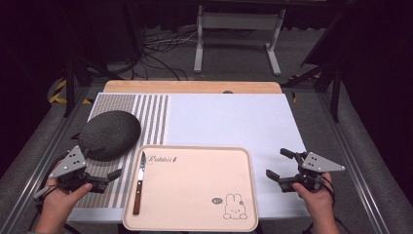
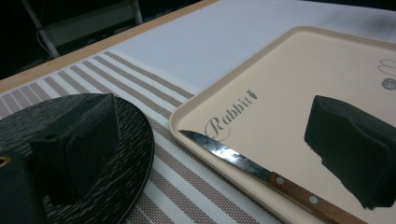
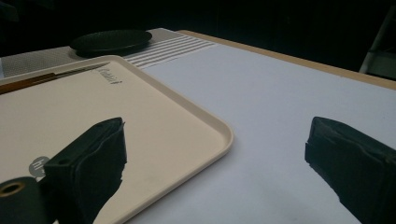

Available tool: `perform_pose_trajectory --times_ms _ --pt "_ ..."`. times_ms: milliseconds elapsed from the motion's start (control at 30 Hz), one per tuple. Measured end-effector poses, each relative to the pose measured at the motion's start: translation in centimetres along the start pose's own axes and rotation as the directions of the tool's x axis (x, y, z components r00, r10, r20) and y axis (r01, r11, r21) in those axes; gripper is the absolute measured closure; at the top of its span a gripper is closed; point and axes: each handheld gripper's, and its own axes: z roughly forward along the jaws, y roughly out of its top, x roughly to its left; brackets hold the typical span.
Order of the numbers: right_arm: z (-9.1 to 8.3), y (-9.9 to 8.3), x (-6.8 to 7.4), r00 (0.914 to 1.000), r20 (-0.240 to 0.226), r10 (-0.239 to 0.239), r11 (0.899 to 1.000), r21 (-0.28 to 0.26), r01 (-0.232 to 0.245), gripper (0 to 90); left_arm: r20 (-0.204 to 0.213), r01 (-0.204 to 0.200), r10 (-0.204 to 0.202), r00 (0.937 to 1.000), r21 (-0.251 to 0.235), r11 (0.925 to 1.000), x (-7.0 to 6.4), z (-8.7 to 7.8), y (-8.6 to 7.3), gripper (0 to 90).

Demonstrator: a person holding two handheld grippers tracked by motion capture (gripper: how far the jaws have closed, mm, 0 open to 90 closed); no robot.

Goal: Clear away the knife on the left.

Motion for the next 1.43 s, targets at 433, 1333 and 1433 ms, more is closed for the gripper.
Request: perform_pose_trajectory --times_ms 433,1333,1433 --pt "0.0 -0.2 -0.2 1.0000 -0.001 0.001 1.000 0.004 -0.001 6.1 -0.038 0.053 -0.054 0.9978 -0.040 0.9978 1.3 -2.1 -3.9 4.8" --pt "0.4 -1.3 -0.6 0.9995 0.014 0.030 0.999 0.017 -0.030 6.4 -0.055 0.142 -0.142 0.9884 0.004 0.9898 1.8 -1.6 -5.8 4.6" --pt "0.3 -1.3 -0.6 0.9994 0.017 0.031 0.999 0.015 -0.031 6.4 -0.045 0.134 -0.134 0.9899 0.005 0.9909 1.8 -1.7 -5.7 2.3"
